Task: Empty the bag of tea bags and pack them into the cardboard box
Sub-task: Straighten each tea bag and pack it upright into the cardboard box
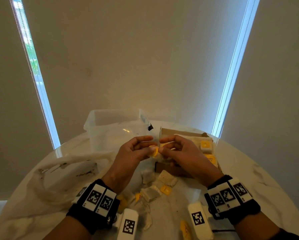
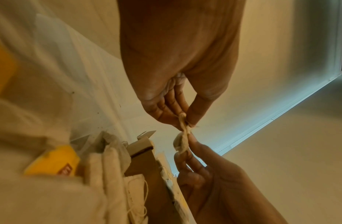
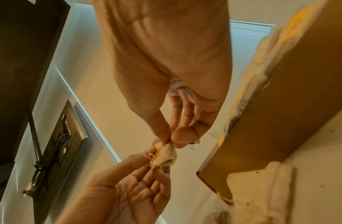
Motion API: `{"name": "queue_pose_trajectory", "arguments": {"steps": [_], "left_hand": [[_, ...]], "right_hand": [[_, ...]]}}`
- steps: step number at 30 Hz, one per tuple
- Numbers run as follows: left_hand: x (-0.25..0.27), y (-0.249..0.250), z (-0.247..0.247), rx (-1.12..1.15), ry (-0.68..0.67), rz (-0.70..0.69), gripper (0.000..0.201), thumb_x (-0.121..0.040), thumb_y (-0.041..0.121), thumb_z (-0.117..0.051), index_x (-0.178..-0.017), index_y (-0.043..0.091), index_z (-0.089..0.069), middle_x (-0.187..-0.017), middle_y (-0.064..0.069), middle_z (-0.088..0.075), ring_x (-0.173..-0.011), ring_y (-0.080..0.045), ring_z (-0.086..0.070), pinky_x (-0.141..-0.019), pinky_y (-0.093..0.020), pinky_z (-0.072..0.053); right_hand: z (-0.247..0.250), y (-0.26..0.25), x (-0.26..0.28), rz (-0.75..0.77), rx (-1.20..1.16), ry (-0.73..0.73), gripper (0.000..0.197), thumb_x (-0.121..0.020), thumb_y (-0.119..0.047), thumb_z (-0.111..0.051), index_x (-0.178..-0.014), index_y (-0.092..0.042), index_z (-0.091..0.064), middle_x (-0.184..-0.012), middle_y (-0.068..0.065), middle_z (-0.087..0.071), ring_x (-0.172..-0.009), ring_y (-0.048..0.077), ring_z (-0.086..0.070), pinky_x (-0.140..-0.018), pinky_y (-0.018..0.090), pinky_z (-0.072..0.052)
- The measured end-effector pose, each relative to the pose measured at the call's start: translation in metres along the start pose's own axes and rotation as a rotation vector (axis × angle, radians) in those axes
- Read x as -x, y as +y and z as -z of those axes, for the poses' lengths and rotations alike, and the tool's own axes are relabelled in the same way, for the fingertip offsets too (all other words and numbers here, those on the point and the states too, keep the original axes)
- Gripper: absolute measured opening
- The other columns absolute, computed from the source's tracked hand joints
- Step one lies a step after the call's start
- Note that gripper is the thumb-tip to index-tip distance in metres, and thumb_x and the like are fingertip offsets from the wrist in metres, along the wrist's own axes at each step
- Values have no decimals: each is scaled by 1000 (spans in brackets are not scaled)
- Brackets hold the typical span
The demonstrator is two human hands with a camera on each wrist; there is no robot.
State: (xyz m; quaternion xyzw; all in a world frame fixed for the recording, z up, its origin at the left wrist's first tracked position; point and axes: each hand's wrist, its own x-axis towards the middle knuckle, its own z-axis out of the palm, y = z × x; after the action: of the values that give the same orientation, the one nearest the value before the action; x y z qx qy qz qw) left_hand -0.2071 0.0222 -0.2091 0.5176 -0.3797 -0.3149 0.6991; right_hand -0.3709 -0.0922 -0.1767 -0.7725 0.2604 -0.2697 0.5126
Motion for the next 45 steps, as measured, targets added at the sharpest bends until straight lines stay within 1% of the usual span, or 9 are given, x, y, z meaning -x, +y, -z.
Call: {"name": "queue_pose_trajectory", "arguments": {"steps": [7, 11, 17, 21, 25, 31, 36, 41, 45], "left_hand": [[-1, -2, 3, -19, 117, -74, 44, -85, 15, -88, -125, 27, -73, -116, 6, -79, -110, -8, -74, -90, -29, -62], [0, -1, 1, -37, 75, -75, 43, -87, 16, -86, -126, 24, -71, -113, 5, -81, -109, -12, -76, -88, -28, -61], [-1, 0, 1, -51, 28, -29, 36, -93, 31, -79, -127, 24, -73, -120, 3, -78, -114, -15, -73, -89, -32, -58], [3, 0, -2, -98, -35, 13, 42, -88, 42, -76, -124, 20, -76, -116, 1, -80, -113, -15, -74, -92, -36, -57], [2, -1, 0, -119, -25, 23, 34, -92, 39, -76, -121, 21, -77, -113, -3, -80, -111, -21, -74, -91, -38, -55], [2, -1, -2, -120, 22, 16, 33, -93, 47, -72, -119, 28, -79, -110, 3, -81, -111, -22, -73, -91, -36, -59], [2, -1, -3, -109, 43, 74, 34, -99, 46, -68, -116, 20, -79, -109, 5, -81, -109, -18, -74, -93, -36, -58], [1, -2, -4, -77, 39, 104, 36, -100, 47, -65, -115, 18, -79, -108, 3, -82, -106, -18, -75, -91, -36, -55], [2, -1, -4, -56, 42, 108, 38, -99, 47, -66, -114, 16, -80, -107, 1, -82, -104, -19, -75, -91, -36, -56]], "right_hand": [[-1, -1, -1, -114, -61, -174, 18, -98, -30, -76, -115, -24, -75, -85, 3, -75, -67, 15, -61, -61, 28, -51], [0, -4, 0, -35, 37, -122, 27, -93, -53, -74, -111, -32, -75, -98, -11, -76, -85, 6, -73, -74, 21, -58], [2, 1, -2, 22, -5, 4, 14, -97, -38, -76, -104, -26, -79, -94, -7, -77, -72, 4, -71, -63, 14, -53], [1, 2, -1, 26, -23, 26, 15, -94, -43, -79, -100, -29, -80, -95, -7, -76, -78, 7, -69, -61, 12, -51], [0, 0, 1, 43, -10, 18, 16, -93, -43, -79, -106, -34, -78, -101, -12, -77, -85, 10, -74, -68, 19, -55], [15, -2, -3, 91, 145, 126, 7, -94, -31, -79, -101, -29, -78, -92, -8, -79, -72, 10, -75, -69, 25, -63], [91, -2, -16, 5, 117, 430, 10, -92, -22, -80, -101, -17, -78, -89, 4, -80, -60, 7, -67, -50, 15, -48], [116, 18, -23, -174, 229, 366, 14, -90, -15, -83, -104, -11, -81, -91, 6, -76, -66, 13, -62, -41, 10, -41], [110, 28, -27, -257, 213, 336, 11, -90, -20, -84, -98, -13, -79, -87, 5, -72, -67, 15, -59, -49, 21, -44]]}}
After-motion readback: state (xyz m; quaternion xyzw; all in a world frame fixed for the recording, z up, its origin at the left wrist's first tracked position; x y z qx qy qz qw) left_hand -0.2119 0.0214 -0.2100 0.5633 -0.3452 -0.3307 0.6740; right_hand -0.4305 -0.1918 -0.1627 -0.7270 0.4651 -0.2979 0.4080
